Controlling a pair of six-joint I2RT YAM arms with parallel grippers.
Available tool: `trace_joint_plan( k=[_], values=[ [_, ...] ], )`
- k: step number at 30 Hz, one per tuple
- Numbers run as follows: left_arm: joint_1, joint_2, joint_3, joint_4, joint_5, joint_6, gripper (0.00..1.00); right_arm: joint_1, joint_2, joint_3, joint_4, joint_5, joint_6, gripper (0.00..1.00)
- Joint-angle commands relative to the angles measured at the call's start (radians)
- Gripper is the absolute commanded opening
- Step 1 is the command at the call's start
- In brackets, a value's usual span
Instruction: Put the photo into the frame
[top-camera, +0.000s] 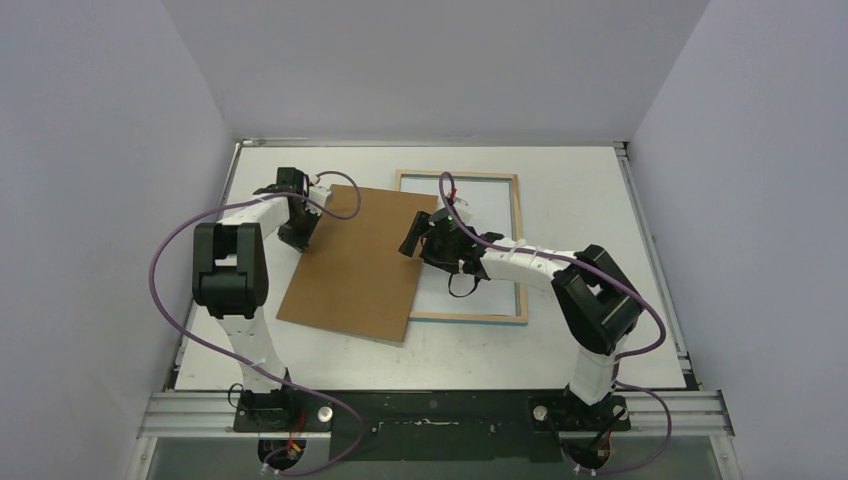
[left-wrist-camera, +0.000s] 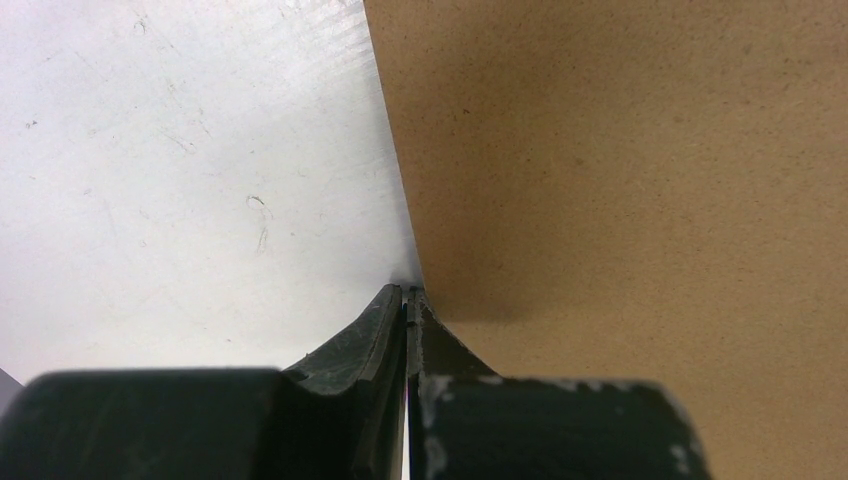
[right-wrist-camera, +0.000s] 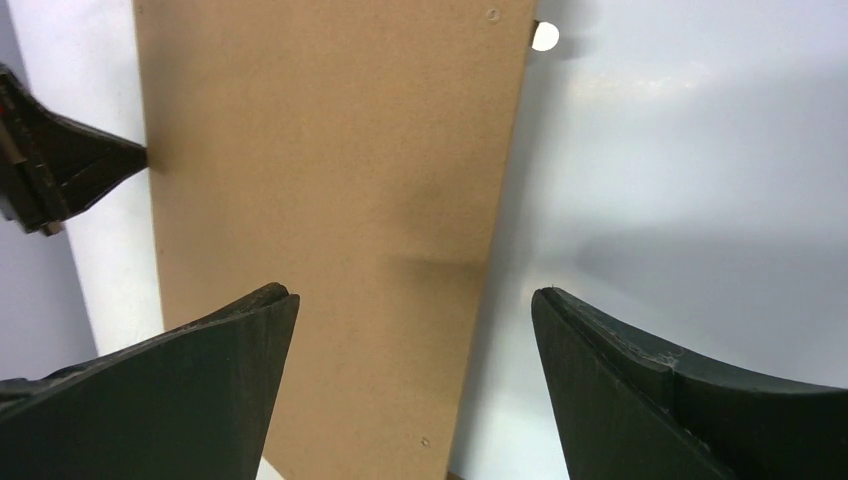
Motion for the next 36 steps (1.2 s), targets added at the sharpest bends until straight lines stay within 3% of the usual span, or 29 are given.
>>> trace_joint_plan(
  k=[1,36],
  values=[
    [-0.010,0.040,0.002,-0.035,0.069,-0.019,0.00,-0.008,-0.017,-0.010,0.131,-0.049,0.019,0.91],
    [-0.003,0.030,0.008,-0.048,0.077,-0.016,0.00,0.001,0.046,-0.046,0.179,-0.050,0.040,0.98]
  ],
)
